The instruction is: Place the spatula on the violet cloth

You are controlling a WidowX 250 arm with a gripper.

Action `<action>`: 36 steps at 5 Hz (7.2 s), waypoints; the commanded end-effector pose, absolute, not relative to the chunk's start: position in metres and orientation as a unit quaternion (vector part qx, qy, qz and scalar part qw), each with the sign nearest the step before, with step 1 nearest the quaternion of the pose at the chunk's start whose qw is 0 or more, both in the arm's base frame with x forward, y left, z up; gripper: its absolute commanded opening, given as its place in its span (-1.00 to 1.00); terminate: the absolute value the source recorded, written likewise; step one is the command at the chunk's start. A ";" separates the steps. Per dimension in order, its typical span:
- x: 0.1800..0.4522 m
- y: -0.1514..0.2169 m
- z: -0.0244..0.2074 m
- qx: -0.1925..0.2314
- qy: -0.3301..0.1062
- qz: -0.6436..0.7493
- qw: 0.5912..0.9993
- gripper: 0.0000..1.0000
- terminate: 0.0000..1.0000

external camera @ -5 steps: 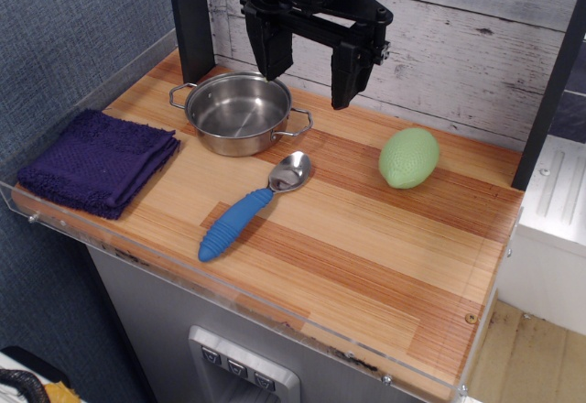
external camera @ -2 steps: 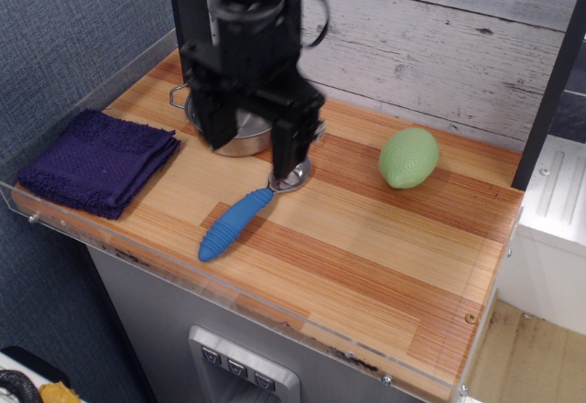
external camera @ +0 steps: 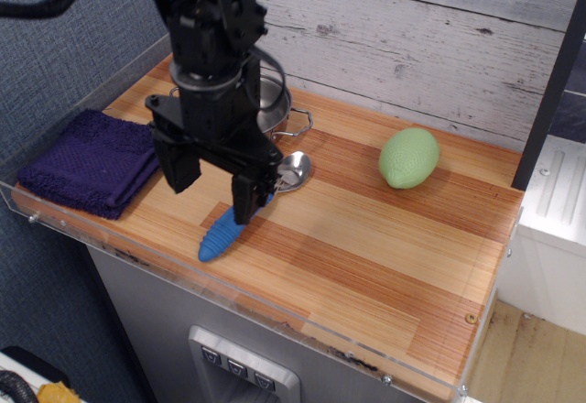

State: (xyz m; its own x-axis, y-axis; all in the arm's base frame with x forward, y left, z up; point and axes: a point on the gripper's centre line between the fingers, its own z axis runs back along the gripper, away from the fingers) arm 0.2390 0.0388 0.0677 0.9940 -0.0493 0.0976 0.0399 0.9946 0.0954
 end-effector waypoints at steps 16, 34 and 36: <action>0.225 0.195 0.072 0.031 -0.061 0.071 0.995 -1.00 -1.00; 0.245 0.063 0.126 0.043 -0.071 -0.041 0.996 1.00 -1.00; 0.245 0.063 0.126 0.043 -0.071 -0.041 0.996 1.00 -1.00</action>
State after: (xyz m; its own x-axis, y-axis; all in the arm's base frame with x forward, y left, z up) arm 0.2451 0.0618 0.1157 0.9922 -0.0784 0.0965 0.0715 0.9947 0.0732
